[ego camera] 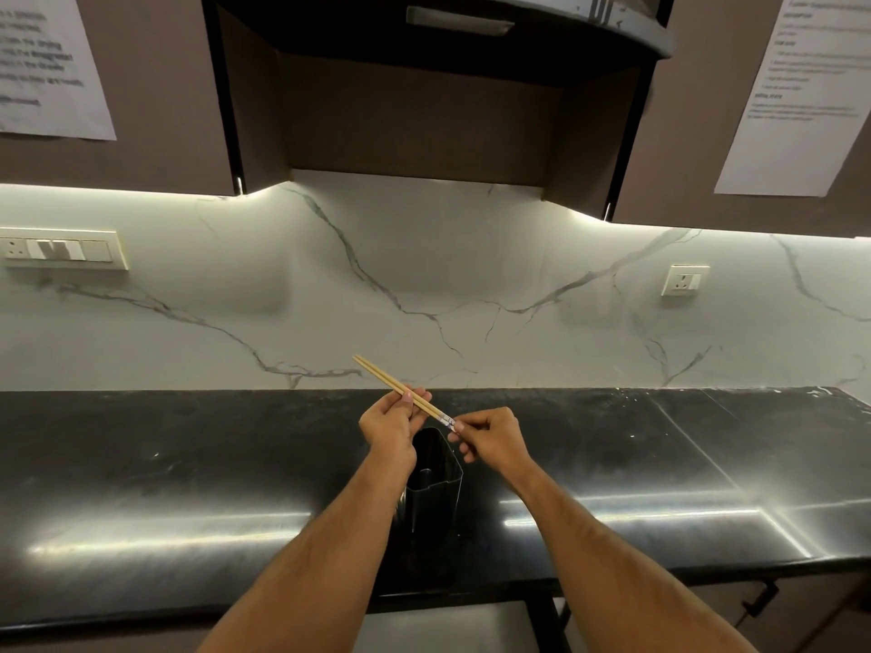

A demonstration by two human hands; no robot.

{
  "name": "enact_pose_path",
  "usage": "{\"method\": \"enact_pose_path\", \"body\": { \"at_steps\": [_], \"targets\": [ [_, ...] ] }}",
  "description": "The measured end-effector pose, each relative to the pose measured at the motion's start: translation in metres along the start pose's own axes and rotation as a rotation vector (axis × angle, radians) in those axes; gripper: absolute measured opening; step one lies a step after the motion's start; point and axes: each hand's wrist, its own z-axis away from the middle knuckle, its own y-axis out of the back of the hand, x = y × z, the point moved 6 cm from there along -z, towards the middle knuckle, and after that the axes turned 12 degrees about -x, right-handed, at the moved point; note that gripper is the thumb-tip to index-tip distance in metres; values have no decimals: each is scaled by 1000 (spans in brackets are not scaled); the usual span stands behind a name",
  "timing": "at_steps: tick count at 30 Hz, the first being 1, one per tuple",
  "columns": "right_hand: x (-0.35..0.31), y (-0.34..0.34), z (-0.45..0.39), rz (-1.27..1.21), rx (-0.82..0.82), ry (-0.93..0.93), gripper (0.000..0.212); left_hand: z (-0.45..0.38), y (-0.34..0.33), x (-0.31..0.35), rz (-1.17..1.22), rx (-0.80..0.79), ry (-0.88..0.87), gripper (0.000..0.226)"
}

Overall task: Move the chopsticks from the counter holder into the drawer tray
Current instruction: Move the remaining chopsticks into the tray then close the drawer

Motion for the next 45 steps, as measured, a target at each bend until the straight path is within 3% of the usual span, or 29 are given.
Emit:
{"method": "enact_pose_path", "body": {
  "at_steps": [8, 13, 15, 17, 19, 20, 22, 23, 25, 28, 32, 36, 39, 45],
  "targets": [
    [-4, -7, 7, 32, -9, -1, 12, 12, 4, 6, 7, 4, 1, 16],
    [-5, -6, 9, 107, 37, -36, 9, 13, 12, 6, -112, 36, 26, 15],
    [-7, -3, 10, 157, 61, -29, 8, 18, 18, 13, -353, 36, 40, 14],
    [-8, 2, 12, 219, 90, -19, 7, 24, 24, 33, -885, 7, -49, 18],
    [-9, 6, 16, 288, 117, -8, 8, 34, 23, 56, -1418, -24, -342, 25],
    [-10, 7, 18, 328, 120, 2, 9, 42, 20, 65, -1570, -51, -496, 22],
    [-13, 5, 22, 394, 96, 28, 13, 49, 13, 73, -1722, -176, -701, 8],
    [-15, 2, 24, 421, 71, 48, 17, 49, 9, 72, -1793, -261, -734, 13],
    [-20, -6, 29, 471, 23, 104, 25, 46, 4, 61, -1930, -469, -666, 31],
    [-26, -12, 37, 527, -11, 155, 19, 47, 8, 45, -2076, -638, -402, 15],
    [-21, -16, 50, 687, -101, 140, 14, 59, 16, 31, -2151, -644, -332, 12],
    [-9, -39, 70, 1076, -299, 172, 12, 84, 23, 6, -2271, -633, -318, 13],
    [7, -55, 84, 1200, -329, 120, 12, 98, 34, -18, -2291, -621, -255, 20],
    [62, -83, 116, 1286, -440, 29, 14, 118, 70, -85, -2302, -683, 69, 22]
  ]
}}
